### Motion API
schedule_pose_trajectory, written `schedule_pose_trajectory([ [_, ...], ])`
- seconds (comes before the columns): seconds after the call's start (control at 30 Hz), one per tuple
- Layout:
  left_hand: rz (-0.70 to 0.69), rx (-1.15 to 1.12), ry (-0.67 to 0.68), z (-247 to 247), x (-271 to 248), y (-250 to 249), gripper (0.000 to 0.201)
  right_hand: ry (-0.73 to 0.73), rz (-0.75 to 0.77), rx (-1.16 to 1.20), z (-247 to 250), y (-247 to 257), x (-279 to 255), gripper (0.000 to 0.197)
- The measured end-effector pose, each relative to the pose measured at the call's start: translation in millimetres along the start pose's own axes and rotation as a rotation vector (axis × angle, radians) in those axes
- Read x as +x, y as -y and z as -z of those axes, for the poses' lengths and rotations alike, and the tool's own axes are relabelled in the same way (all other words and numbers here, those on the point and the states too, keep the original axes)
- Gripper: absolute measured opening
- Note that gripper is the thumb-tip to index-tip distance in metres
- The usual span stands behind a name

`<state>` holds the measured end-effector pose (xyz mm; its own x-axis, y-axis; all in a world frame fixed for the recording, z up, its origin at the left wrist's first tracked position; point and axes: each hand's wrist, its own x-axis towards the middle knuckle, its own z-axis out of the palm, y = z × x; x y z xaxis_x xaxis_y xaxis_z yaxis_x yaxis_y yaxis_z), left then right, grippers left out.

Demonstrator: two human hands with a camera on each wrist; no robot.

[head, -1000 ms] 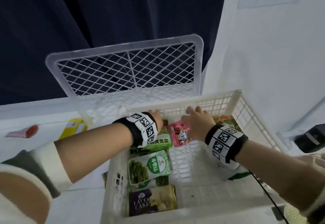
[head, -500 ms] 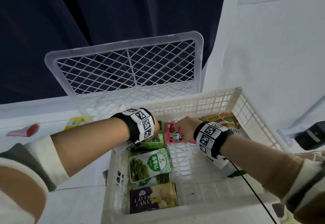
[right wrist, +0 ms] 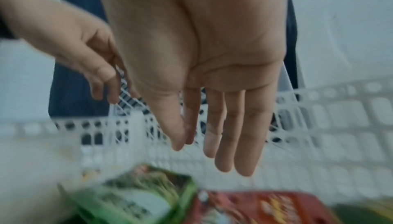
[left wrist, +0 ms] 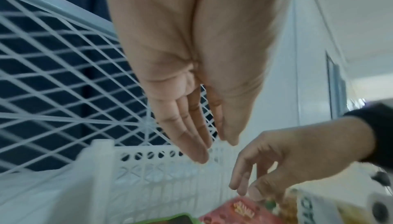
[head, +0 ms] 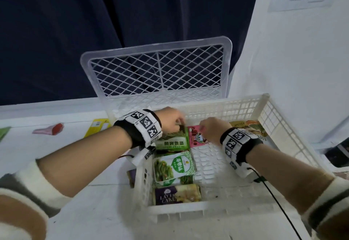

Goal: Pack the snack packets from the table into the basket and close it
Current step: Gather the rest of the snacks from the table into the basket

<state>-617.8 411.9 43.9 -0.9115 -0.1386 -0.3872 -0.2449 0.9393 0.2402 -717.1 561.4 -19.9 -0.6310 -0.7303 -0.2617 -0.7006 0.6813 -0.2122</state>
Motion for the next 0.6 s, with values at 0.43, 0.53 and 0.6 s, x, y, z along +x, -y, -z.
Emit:
schedule_pose_trajectory([
  [0.43,0.158,-0.585,-0.442,-86.6,-252.4,172.0,0.015,-0.042,0.456,0.35,32.0,218.5,-108.6,0.019],
  [0.53,0.278,-0.682,-0.501,-131.8,-320.5,233.5,0.011,-0.017,0.496,0.363,-2.8,292.6,-114.0,0.018],
  [0.6,0.378,-0.704,-0.561,-158.6,-367.6,273.4,0.009,0.034,0.501,0.402,-35.4,338.7,-111.3,0.015],
])
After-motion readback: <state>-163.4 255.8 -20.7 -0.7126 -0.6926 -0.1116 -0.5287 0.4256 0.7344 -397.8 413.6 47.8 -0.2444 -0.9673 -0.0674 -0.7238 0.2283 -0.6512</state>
